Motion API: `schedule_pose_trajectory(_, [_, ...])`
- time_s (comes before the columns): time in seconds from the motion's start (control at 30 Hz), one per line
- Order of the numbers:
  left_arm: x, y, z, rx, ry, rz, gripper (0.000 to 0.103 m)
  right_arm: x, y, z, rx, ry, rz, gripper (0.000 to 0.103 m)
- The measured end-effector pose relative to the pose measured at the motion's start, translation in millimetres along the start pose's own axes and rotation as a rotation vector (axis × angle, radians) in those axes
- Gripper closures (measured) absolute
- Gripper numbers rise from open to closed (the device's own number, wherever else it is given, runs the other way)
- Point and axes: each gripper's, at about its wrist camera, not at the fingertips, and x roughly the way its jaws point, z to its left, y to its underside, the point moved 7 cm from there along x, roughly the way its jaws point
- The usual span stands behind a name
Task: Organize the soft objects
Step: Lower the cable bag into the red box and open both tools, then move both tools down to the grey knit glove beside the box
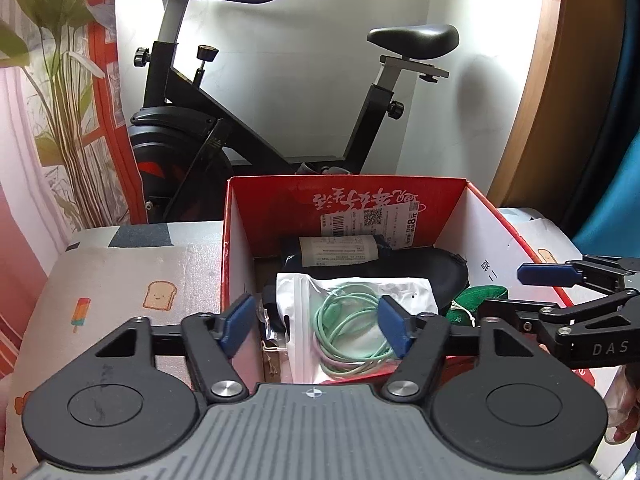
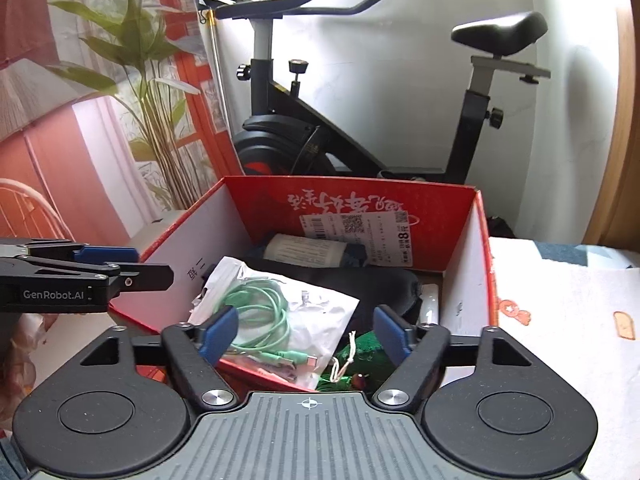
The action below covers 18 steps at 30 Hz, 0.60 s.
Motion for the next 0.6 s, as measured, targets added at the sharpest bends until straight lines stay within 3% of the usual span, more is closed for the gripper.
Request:
schedule_pose_trajectory(0.03, [-2.4,0.2,0.5,-0.003,-0.002,-0.002,0.013,-3.9,0.0,0.2,-0.007,0.010,-0.010,0.020])
schedule_pose_trajectory(0.17, [-15.0,1.1,1.3,-0.017,-0.013,-0.017,0.003,-20.5,0.2,1.6,0.002,-0.011,-0.045,0.001])
schedule_pose_trajectory(0.6, [-40.1,26.8,-9.7,-0.061,0.012,0.003,0.000,-51.7,17.8,-4.7,0.016,0.055,-0.088,0.000])
